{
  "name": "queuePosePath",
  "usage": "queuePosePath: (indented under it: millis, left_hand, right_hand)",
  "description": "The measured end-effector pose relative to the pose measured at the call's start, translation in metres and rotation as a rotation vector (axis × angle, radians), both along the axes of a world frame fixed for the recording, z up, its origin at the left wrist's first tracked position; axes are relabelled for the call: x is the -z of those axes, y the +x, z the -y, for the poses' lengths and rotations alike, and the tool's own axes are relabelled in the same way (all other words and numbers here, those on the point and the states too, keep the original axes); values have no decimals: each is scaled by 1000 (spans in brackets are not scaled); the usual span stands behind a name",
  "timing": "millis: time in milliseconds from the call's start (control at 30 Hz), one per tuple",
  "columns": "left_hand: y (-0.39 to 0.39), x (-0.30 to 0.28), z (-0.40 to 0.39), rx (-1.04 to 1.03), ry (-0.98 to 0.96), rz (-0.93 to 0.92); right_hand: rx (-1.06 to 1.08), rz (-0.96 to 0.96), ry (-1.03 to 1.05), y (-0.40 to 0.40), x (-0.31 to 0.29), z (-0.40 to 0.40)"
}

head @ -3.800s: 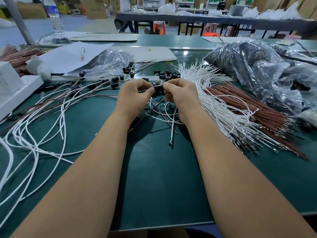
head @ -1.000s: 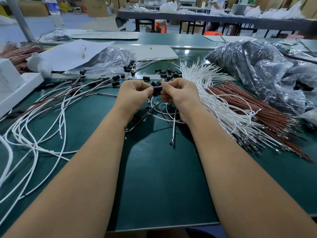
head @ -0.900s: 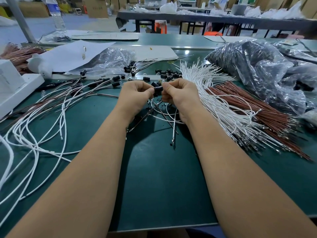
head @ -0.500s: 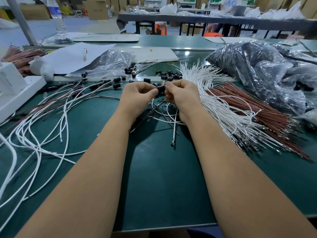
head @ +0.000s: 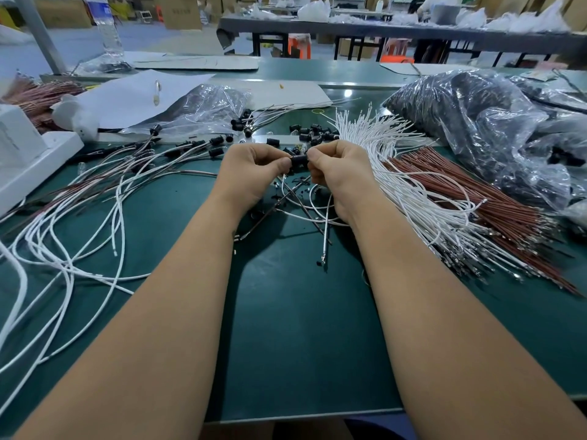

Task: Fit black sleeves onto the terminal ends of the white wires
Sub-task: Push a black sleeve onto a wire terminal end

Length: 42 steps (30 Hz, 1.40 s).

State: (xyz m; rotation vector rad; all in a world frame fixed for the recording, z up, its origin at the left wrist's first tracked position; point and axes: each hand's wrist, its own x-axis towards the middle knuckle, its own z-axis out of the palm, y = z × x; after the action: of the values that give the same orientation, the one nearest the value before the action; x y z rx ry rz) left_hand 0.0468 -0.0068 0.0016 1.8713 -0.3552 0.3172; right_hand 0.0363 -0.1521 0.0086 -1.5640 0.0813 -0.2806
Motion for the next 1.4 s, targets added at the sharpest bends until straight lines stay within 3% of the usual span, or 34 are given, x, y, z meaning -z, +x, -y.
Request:
queuePosePath:
  millis: [600, 967, 1400]
  left_hand:
    - [0, 2, 0, 37, -85, -36]
    - [0, 1, 0, 8, -79, 2]
    - [-1, -1, -1, 28, -171, -114]
  right_hand:
    - [-128, -70, 143, 0, 0, 3]
    - [-65, -28, 12, 4, 3, 0]
    - [-162, 27, 81, -3, 3, -2]
